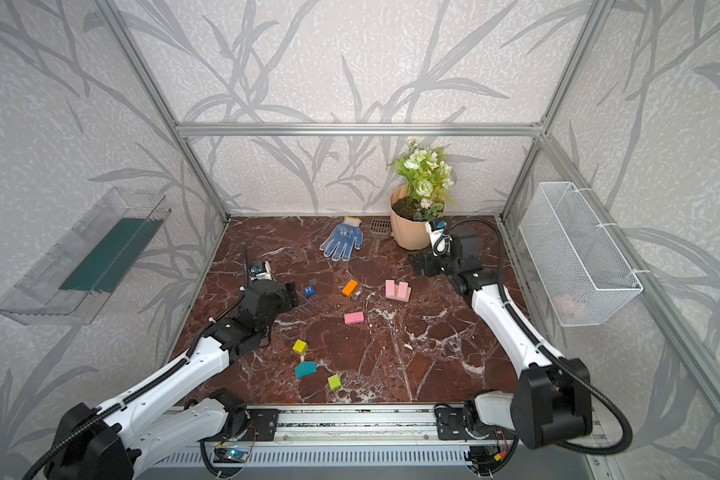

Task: Build the wood block tower
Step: 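Raise the right gripper off the stack while the left gripper reaches toward it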

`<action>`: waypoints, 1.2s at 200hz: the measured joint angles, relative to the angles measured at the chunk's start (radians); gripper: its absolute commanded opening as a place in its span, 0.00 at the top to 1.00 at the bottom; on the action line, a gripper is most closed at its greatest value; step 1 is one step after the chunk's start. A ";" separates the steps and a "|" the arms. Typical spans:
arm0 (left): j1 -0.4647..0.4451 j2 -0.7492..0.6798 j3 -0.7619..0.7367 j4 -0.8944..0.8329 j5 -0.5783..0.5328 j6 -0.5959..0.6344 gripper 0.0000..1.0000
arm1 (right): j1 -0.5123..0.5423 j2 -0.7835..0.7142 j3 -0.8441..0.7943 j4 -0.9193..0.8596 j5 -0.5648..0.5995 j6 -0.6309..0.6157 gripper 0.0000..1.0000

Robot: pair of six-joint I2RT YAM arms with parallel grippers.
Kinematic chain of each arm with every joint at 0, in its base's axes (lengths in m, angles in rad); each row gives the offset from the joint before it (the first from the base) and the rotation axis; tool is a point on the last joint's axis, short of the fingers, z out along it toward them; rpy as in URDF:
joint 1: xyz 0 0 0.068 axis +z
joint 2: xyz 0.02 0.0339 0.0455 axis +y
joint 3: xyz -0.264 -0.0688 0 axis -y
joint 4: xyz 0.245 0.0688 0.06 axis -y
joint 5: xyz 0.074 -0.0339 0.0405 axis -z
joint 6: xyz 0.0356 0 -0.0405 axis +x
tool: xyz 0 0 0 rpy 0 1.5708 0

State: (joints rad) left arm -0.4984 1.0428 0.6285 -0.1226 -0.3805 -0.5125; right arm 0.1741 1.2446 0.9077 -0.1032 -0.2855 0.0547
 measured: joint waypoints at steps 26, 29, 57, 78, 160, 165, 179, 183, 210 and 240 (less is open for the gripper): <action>-0.021 0.159 0.111 -0.006 0.140 -0.014 0.22 | 0.008 -0.159 -0.228 0.090 0.032 0.207 0.01; -0.026 0.181 0.125 -0.007 0.154 -0.014 0.23 | 0.010 -0.175 -0.242 0.084 0.047 0.233 0.01; -0.093 0.372 0.278 -0.047 0.223 -0.013 0.28 | 0.008 -0.266 -0.265 0.012 0.145 0.394 0.01; -0.156 0.500 0.389 -0.080 0.238 -0.003 0.36 | 0.008 -0.329 -0.304 0.068 0.141 0.450 0.01; -0.211 0.960 0.806 -0.244 0.324 0.006 0.56 | 0.008 -0.141 -0.319 0.014 0.162 0.465 0.16; -0.211 0.982 0.824 -0.254 0.326 0.005 0.57 | 0.008 -0.122 -0.312 0.015 0.163 0.459 0.18; -0.211 1.025 0.857 -0.278 0.331 0.005 0.57 | 0.011 -0.064 -0.296 0.015 0.166 0.445 0.21; -0.212 1.035 0.864 -0.283 0.331 0.005 0.57 | 0.011 -0.045 -0.291 0.015 0.167 0.441 0.21; -0.221 1.066 0.892 -0.316 0.339 0.005 0.57 | 0.015 0.069 -0.262 0.016 0.179 0.401 0.24; -0.227 1.078 0.926 -0.322 0.357 0.005 0.57 | 0.020 0.161 -0.225 0.018 0.193 0.364 0.25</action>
State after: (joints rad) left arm -0.7250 2.1204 1.5543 -0.4450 -0.0235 -0.5079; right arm 0.1940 1.4059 0.6830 -0.0856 -0.0929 0.4183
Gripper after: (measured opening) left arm 0.435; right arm 0.749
